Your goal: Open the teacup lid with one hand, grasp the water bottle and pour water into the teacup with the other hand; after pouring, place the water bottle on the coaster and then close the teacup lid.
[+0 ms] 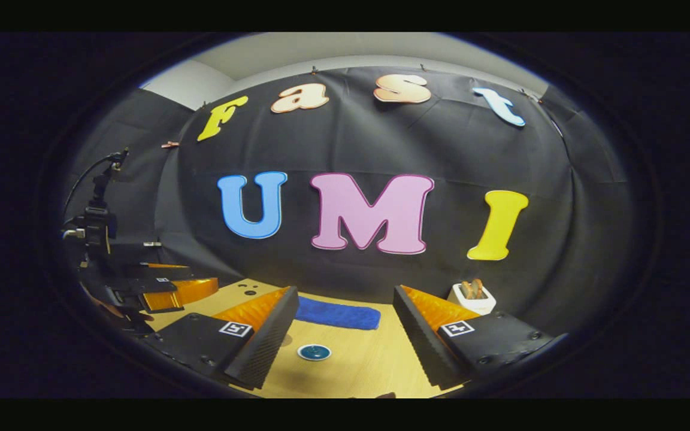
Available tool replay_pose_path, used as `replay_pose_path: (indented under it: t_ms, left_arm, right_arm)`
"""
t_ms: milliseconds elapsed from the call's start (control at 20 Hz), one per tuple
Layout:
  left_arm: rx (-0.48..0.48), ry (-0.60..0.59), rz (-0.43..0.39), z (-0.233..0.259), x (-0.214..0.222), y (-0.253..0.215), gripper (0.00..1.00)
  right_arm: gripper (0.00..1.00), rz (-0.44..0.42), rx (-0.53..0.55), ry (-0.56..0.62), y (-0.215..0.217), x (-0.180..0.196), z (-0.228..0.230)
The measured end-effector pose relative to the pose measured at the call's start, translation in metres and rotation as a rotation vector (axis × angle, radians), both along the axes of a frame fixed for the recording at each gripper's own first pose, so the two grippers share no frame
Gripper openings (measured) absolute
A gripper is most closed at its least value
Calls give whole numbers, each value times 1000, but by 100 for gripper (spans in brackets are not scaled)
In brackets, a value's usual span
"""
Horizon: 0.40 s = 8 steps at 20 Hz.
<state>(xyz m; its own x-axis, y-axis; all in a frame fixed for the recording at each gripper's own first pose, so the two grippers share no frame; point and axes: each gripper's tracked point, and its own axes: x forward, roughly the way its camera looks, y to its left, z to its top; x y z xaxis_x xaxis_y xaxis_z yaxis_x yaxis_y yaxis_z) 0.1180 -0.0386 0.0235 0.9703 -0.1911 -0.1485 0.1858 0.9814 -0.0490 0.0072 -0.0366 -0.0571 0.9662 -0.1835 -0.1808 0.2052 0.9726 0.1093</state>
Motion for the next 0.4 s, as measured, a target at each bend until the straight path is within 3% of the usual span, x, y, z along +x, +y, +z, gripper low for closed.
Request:
replay_pose_path:
  t_ms: [400]
  left_arm:
    - [30,-21,37,15,-18,-13,95]
  right_arm:
    - [98,-5,19,-4,-31,-30,3]
